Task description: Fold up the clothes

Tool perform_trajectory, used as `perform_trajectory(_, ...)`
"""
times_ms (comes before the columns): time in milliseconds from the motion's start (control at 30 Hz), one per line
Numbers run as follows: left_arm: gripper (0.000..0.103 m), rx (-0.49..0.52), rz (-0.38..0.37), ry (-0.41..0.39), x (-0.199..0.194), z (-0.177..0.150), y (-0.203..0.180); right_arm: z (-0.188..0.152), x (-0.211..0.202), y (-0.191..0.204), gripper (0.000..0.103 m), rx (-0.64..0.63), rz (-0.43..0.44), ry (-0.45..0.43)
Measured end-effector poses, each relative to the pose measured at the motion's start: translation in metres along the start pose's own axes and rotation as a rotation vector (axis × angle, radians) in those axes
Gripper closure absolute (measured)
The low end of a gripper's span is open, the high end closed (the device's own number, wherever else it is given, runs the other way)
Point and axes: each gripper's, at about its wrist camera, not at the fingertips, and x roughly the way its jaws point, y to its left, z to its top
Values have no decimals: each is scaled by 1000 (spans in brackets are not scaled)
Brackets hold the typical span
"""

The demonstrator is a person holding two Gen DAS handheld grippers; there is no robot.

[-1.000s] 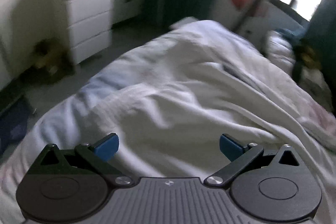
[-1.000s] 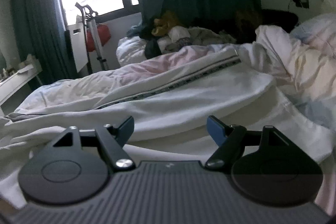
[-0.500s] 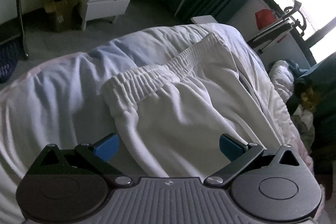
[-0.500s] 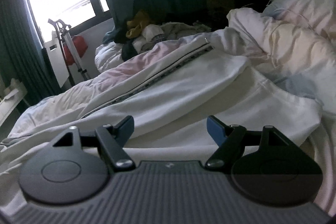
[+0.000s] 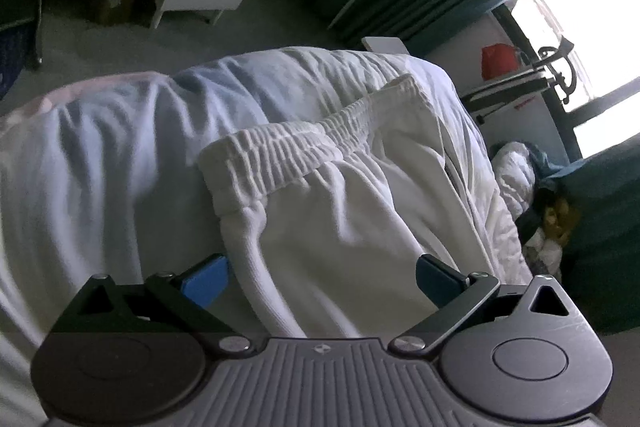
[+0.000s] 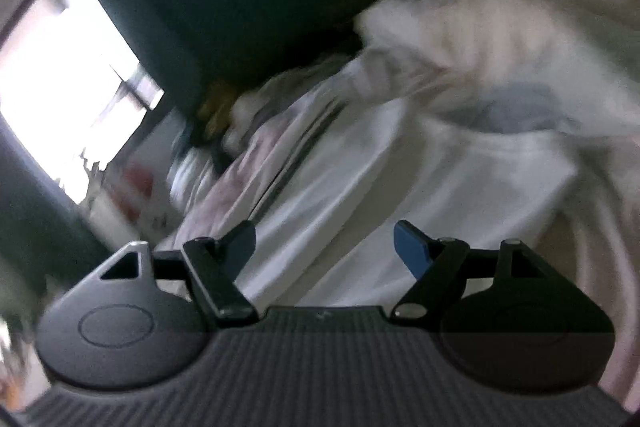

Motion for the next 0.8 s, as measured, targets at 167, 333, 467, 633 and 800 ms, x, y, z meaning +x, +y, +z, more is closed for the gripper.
perform_trajectory(167, 8, -56, -28, 44, 13, 0, 7, 20, -9, -71, 23, 371, -59, -27)
perform_trajectory(333, 11, -68, -59, 81, 28, -2, 6, 19, -13, -119, 23, 582, -140, -48)
perform_trajectory(467, 16, -81, -125, 84, 36, -1, 5, 15, 6, -135, 23, 642, -135, -9)
perform_trajectory(633, 26, -118, -151, 107, 43, -1, 8, 15, 48, -141, 26, 630, -118, 60)
perform_trajectory(800, 28, -140, -186, 93, 43, 0, 7, 12, 78, -130, 34, 579, -66, 88)
